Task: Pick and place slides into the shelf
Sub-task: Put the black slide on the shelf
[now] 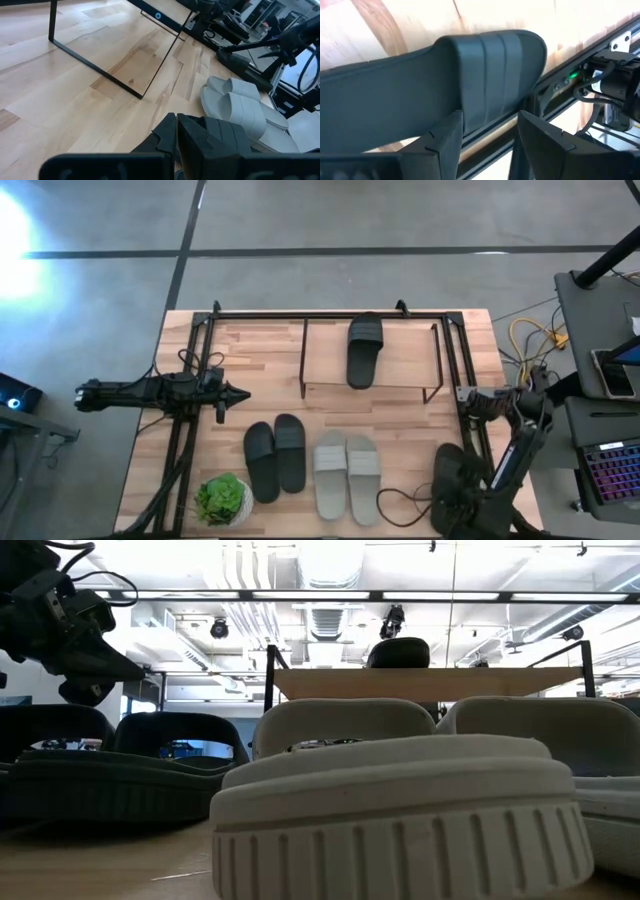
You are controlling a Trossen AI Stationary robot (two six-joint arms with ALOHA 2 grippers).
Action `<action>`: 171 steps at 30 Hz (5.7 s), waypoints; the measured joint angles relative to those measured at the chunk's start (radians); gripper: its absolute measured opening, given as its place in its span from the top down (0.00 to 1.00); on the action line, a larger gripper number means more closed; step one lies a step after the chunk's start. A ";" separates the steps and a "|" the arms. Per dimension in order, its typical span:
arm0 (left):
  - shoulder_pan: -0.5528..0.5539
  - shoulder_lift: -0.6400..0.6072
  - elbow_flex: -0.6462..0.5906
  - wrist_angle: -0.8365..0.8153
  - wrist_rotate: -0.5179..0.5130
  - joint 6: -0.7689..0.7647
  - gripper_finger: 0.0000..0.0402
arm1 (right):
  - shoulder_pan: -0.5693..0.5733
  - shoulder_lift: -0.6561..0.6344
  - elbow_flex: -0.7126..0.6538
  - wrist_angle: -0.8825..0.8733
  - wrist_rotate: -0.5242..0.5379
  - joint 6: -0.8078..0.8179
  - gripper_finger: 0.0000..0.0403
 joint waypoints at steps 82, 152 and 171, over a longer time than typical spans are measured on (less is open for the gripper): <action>0.000 0.000 0.000 0.000 0.000 0.000 1.00 | -0.365 -0.066 -0.004 -0.017 0.813 -0.399 0.97; 0.000 0.000 0.000 0.000 0.000 0.000 1.00 | -1.310 -0.499 -0.362 0.640 0.863 -1.665 0.75; 0.000 0.000 0.000 0.000 0.000 0.000 1.00 | -1.304 -0.532 -0.314 0.531 0.830 -1.579 0.60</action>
